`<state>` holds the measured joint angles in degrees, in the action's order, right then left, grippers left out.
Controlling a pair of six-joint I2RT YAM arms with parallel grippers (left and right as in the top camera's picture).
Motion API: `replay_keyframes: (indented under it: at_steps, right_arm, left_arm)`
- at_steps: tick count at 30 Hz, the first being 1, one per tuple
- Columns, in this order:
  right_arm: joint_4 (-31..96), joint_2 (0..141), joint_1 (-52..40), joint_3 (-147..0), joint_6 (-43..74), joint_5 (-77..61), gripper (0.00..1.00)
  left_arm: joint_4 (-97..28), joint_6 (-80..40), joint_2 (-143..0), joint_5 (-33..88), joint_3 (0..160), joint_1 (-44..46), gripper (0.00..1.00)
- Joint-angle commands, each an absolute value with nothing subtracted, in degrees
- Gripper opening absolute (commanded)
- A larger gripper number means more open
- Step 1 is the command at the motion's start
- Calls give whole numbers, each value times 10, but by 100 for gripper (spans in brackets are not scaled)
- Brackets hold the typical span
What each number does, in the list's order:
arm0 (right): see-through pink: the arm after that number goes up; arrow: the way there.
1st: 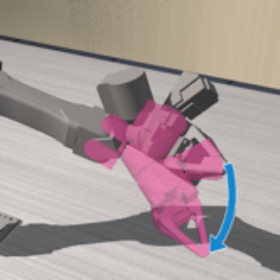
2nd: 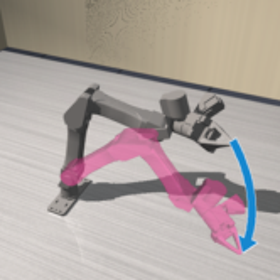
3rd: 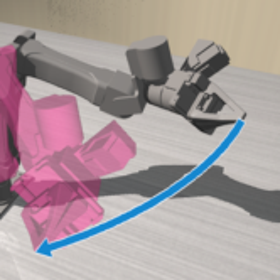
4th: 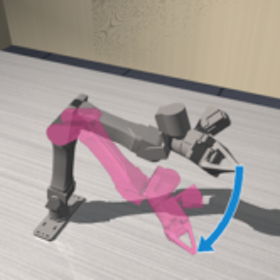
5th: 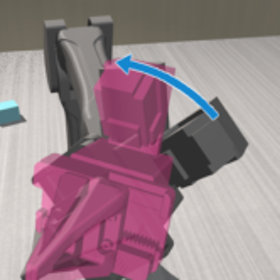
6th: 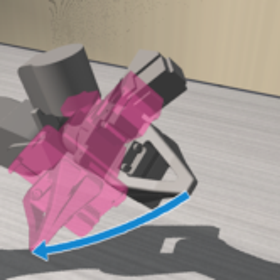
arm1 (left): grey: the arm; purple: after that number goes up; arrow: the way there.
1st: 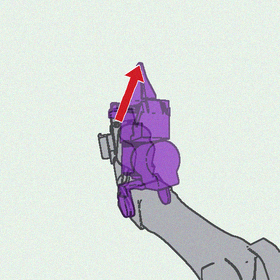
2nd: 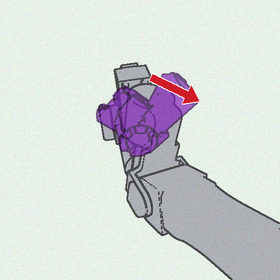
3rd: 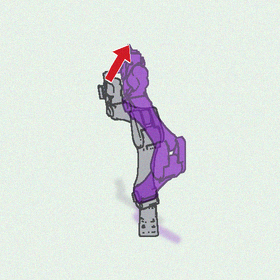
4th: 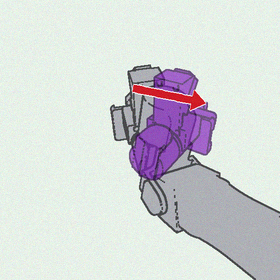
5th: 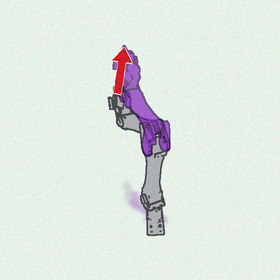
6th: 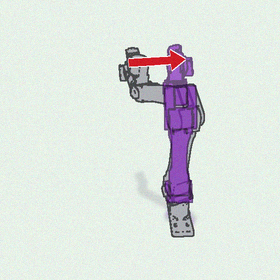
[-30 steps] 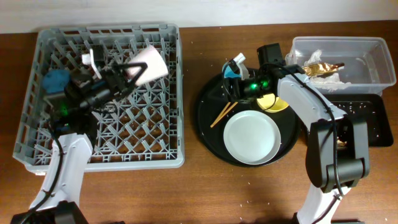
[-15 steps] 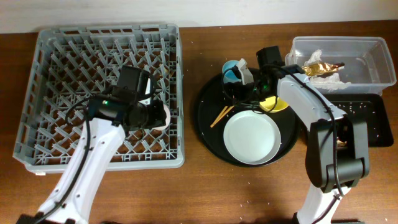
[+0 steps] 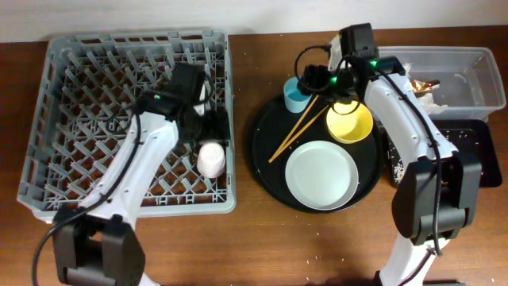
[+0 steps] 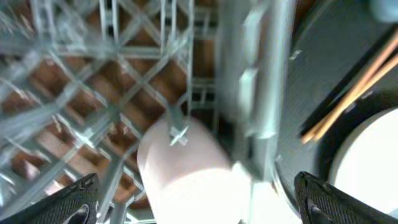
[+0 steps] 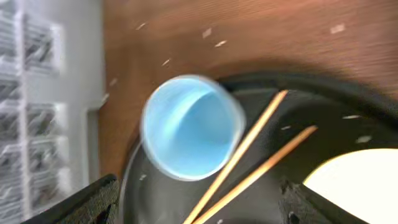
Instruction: Sort waste into correct bins and load items into the dishwasher rack
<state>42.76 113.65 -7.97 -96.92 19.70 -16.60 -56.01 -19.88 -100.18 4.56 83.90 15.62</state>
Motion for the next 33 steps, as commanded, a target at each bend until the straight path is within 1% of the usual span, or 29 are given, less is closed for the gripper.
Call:
replay_keyframes:
  at_steps: [1,3,4,5,6,7,8,10,11,13,15,17,19,22,23,25,26,27,29,30,32,33]
  right_arm:
    - [412,1155,-102,-978,235,-39,81]
    - [408,1200,-114,-978,246,-39,64]
    - [405,1224,-120,-978,250,-40,52]
    - [402,1233,-123,-978,258,-40,45]
    - [400,1233,-124,-978,258,-40,29]
    - [397,1233,-124,-978,258,-40,8]
    - [401,1232,-124,-978,258,-46,4]
    - [432,1196,-120,-978,258,-116,4]
    - [453,1156,-114,-978,236,-205,4]
    - [429,1136,-112,-978,197,-445,4]
    - [364,1136,-124,-971,197,-595,4]
    - [339,1136,-140,-971,198,-640,4]
    - [314,1136,-151,-971,198,-679,4]
    - [295,1136,-166,-971,197,-719,4]
    - [290,1136,-175,-971,197,-723,4]
    - [289,1136,-187,-970,189,-729,4]
    - [291,1137,-193,-970,184,-729,4]
    - [291,1138,-203,-969,183,-728,4]
    - [291,1138,-215,-969,182,-719,4]
    - [297,1138,-218,-969,182,-719,4]
    - [313,1138,-222,-969,168,-715,4]
    - [312,1138,-221,-969,168,-709,4]
  left_arm:
    - [-566,-177,-957,32,936,153,99]
    - [-562,-177,-945,31,945,153,99]
    - [-563,-177,-945,32,945,153,99]
    - [-563,-177,-945,32,945,153,99]
    - [-563,-176,-945,31,945,153,99]
    - [-563,-177,-945,31,945,153,99]
    - [-563,-177,-945,31,945,153,99]
    - [-567,-177,-945,34,945,150,99]
    - [-584,-177,-945,86,944,129,99]
    - [-582,-165,-945,264,936,70,99]
    - [-560,-148,-956,455,907,17,99]
    - [-503,-131,-961,629,856,-13,99]
    - [-422,-124,-961,760,801,-18,99]
    - [-384,-118,-961,827,751,-18,98]
    - [-372,-118,-961,847,750,-18,93]
    - [-368,-118,-961,852,750,-18,92]
    - [-364,-118,-961,866,750,-18,89]
    - [-355,-118,-961,874,750,-18,84]
    - [-354,-119,-961,875,750,-18,83]
    - [-354,-118,-961,875,750,-18,77]
    - [-351,-119,-961,874,750,-18,73]
    - [-351,-119,-961,874,750,-18,68]
